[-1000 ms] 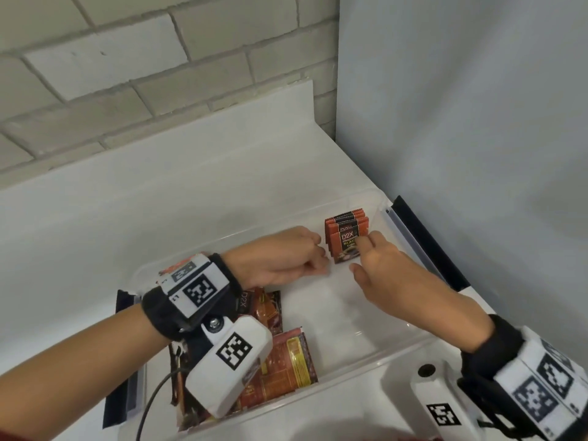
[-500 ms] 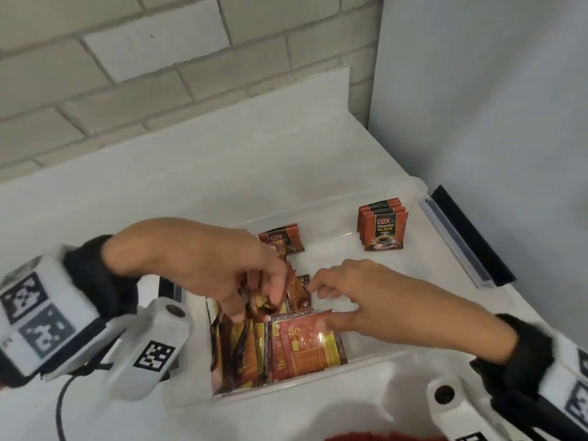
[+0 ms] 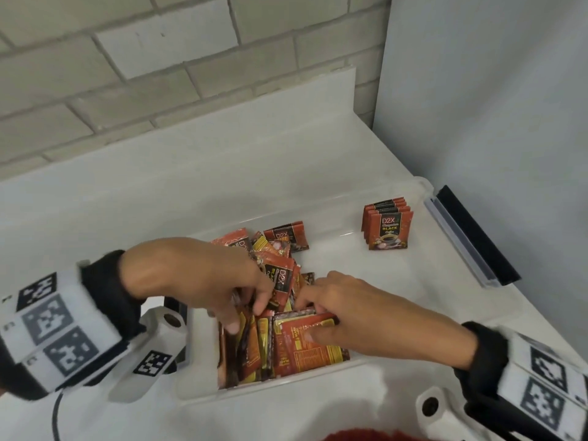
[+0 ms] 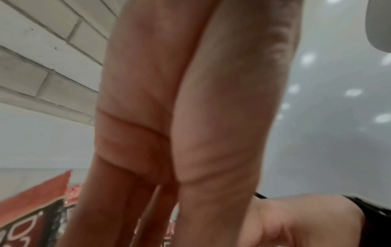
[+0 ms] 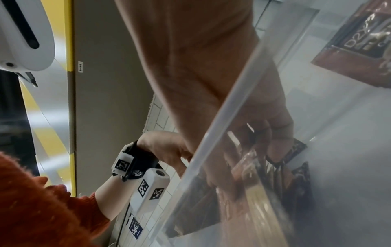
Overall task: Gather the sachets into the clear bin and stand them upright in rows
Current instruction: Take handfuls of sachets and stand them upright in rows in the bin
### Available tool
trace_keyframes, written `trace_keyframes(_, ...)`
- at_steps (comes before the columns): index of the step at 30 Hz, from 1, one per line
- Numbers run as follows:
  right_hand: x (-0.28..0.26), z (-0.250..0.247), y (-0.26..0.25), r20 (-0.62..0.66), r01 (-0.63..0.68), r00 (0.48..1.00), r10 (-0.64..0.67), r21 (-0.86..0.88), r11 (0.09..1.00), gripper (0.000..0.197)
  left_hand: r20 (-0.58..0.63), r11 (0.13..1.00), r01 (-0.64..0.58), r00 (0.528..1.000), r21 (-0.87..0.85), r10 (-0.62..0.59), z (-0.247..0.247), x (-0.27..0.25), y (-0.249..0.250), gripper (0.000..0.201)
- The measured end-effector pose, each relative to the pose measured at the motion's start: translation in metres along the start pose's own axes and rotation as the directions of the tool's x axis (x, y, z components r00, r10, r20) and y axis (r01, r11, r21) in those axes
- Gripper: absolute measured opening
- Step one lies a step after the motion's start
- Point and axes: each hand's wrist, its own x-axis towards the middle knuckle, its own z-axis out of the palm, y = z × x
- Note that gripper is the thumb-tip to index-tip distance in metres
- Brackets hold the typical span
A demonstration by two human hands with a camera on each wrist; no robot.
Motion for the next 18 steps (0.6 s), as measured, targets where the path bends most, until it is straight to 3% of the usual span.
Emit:
trace_keyframes(2, 0.001, 0.0, 0.0, -0.016, 0.002, 1.0, -0.002, 0.007, 1.0, 0.026, 0.044, 0.997, 0.005, 0.999, -0.073, -0.001, -0.001, -0.005, -0.003, 0.05)
trace_keyframes(4, 0.002, 0.0, 0.002, -0.024, -0.01, 1.0, 0.011, 0.021, 1.0, 0.02, 0.077, 1.0, 0.015, 0.997, -0.024, -0.013, 0.001, -0.006, -0.004, 0.058)
trace_keyframes(7, 0.002, 0.001, 0.003, -0.014, -0.033, 0.999, 0.034, 0.06, 0.998, 0.018, 0.004, 0.994, -0.022, 1.0, 0.103, 0.022, 0.009, 0.0, -0.003, 0.041)
trace_keyframes(10, 0.001, -0.002, 0.006, -0.056, -0.029, 0.998, 0.039, 0.176, 0.984, 0.012, -0.094, 0.992, -0.079, 0.992, 0.103, 0.089, 0.007, 0.003, -0.004, 0.019)
trace_keyframes(18, -0.005, -0.019, 0.023, -0.057, -0.03, 0.997, 0.058, 0.412, 0.911, 0.013, -0.131, 0.966, -0.253, 0.961, -0.055, 0.244, -0.033, -0.017, 0.004, 0.022)
